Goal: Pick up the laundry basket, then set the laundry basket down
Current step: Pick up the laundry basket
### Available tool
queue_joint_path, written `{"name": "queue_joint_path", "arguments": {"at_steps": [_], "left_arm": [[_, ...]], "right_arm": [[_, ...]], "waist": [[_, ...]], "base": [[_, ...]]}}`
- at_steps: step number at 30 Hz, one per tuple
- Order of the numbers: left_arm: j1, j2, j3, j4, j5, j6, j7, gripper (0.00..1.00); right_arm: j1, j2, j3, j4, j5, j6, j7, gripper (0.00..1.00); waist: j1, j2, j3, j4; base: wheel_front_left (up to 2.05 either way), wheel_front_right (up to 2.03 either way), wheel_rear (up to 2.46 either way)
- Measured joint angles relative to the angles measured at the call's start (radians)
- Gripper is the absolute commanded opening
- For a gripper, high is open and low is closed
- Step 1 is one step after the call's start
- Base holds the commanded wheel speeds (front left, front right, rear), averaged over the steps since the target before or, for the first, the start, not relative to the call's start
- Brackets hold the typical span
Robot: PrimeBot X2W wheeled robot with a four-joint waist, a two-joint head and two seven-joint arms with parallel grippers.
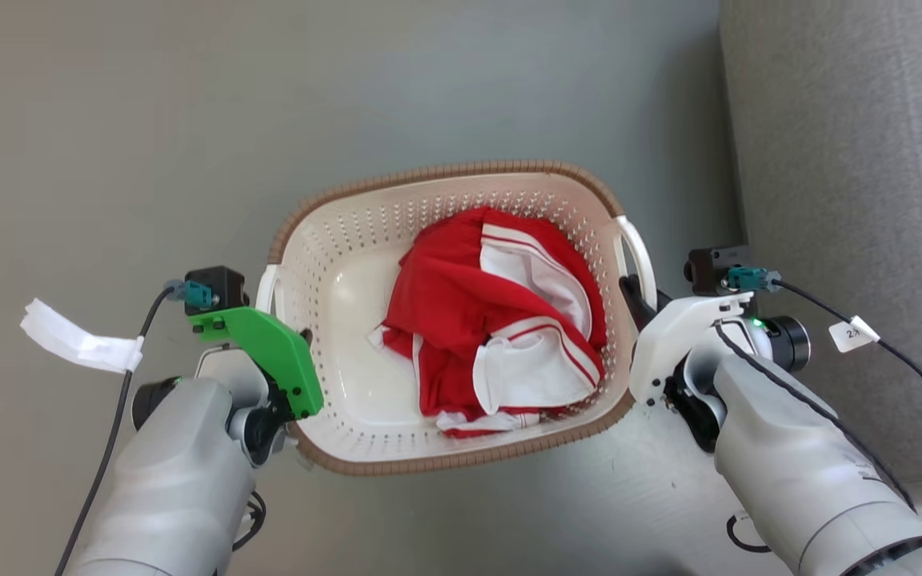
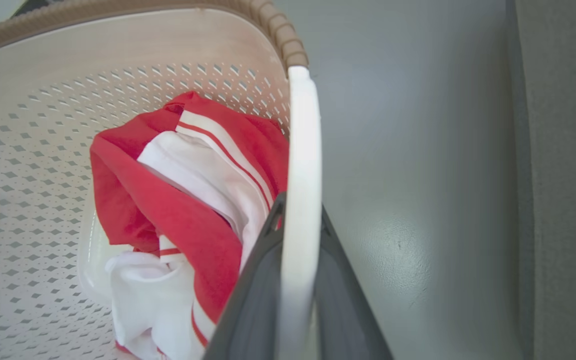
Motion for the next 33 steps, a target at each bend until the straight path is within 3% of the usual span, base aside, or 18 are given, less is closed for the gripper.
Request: {"name": "queue_joint_path", "arguments": {"at_steps": [33], "left_arm": [[0.176, 0.007, -0.033, 0.007, -0.122, 0.001, 0.138, 0.00]], "right_arm": [[0.140, 0.002, 0.092, 0.022, 0.121, 0.027, 0.147, 0.00]], "waist": [[0.0000, 0.0000, -0.316, -0.020]], "base": [[0.00, 0.00, 0.00]]}}
